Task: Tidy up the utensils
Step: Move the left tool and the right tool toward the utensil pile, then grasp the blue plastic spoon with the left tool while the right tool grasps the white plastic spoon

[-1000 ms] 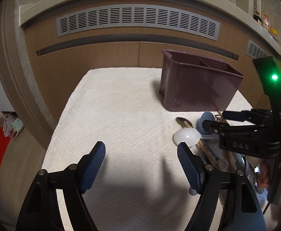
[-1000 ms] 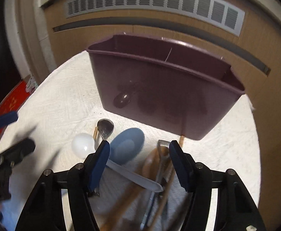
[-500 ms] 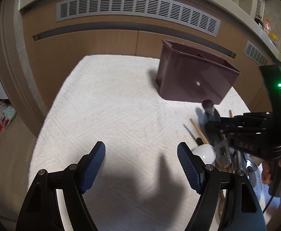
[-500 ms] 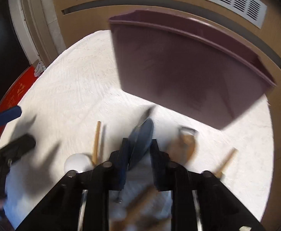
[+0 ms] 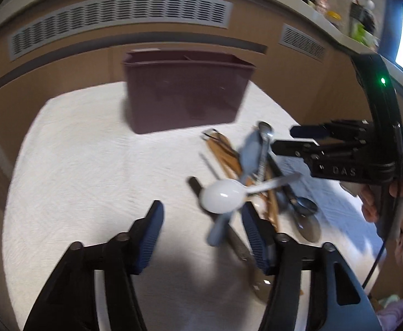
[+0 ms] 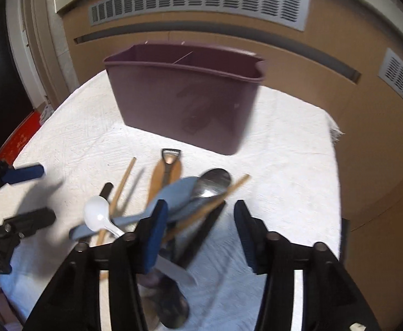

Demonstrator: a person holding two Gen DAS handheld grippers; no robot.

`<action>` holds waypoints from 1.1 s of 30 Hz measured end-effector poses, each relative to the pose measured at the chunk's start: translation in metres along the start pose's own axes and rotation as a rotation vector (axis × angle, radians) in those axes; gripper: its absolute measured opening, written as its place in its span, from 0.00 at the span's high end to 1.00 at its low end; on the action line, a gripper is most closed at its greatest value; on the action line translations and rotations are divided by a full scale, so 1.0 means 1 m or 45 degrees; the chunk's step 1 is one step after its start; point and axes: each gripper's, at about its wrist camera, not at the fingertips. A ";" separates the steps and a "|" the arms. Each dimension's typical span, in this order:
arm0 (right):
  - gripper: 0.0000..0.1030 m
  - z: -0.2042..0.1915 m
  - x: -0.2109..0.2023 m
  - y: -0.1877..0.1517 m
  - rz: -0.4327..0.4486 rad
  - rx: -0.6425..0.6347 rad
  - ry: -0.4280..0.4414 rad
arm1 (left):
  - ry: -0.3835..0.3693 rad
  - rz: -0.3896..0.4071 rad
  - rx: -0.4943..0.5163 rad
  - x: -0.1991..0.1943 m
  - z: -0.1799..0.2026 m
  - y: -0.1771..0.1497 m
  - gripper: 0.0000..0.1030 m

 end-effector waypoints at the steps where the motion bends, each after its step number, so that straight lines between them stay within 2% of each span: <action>1: 0.53 0.004 -0.004 -0.006 0.005 0.003 -0.006 | -0.032 -0.022 0.004 0.003 0.003 0.001 0.53; 3: 0.53 0.005 -0.006 -0.013 0.014 0.001 -0.009 | -0.096 -0.069 -0.018 0.009 0.007 0.002 0.54; 5: 0.53 0.008 -0.014 -0.023 0.037 -0.016 -0.001 | -0.099 -0.088 -0.018 0.011 0.011 0.002 0.54; 9: 0.53 -0.004 -0.020 -0.033 0.060 -0.135 0.063 | 0.024 -0.062 -0.047 0.005 0.004 0.005 0.54; 12: 0.53 -0.020 -0.016 -0.030 0.024 -0.228 0.260 | 0.124 -0.028 -0.127 -0.005 -0.019 0.006 0.54; 13: 0.53 -0.028 -0.015 -0.027 0.020 -0.272 0.295 | 0.144 -0.017 -0.157 -0.010 -0.027 0.006 0.54; 18: 0.44 -0.068 0.001 -0.012 0.033 -0.514 0.257 | 0.142 -0.027 -0.279 -0.017 -0.056 0.001 0.53; 21: 0.44 -0.083 0.015 -0.003 -0.002 -0.603 0.216 | 0.131 -0.038 -0.301 -0.014 -0.061 -0.005 0.53; 22: 0.45 -0.087 0.019 -0.001 -0.017 -0.633 0.204 | 0.126 -0.044 -0.302 -0.013 -0.062 -0.006 0.53; 24: 0.59 -0.090 0.024 0.003 -0.057 -0.643 0.197 | 0.114 -0.056 -0.300 -0.010 -0.062 -0.008 0.53; 26: 0.79 -0.089 0.021 0.007 -0.074 -0.592 0.211 | 0.103 -0.062 -0.297 -0.008 -0.062 -0.009 0.53; 27: 0.98 -0.085 0.016 0.007 -0.054 -0.562 0.189 | 0.098 -0.063 -0.296 -0.007 -0.062 -0.009 0.53; 33: 0.97 -0.037 -0.004 0.001 -0.038 -0.267 0.207 | 0.065 -0.087 -0.242 0.002 -0.048 -0.005 0.53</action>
Point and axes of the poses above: each gripper's, at about its wrist camera, not at the fingertips, and x roughly the way its jaws point, z to its right, y to its top, and after that the axes turned 7 degrees about -z, right-handed
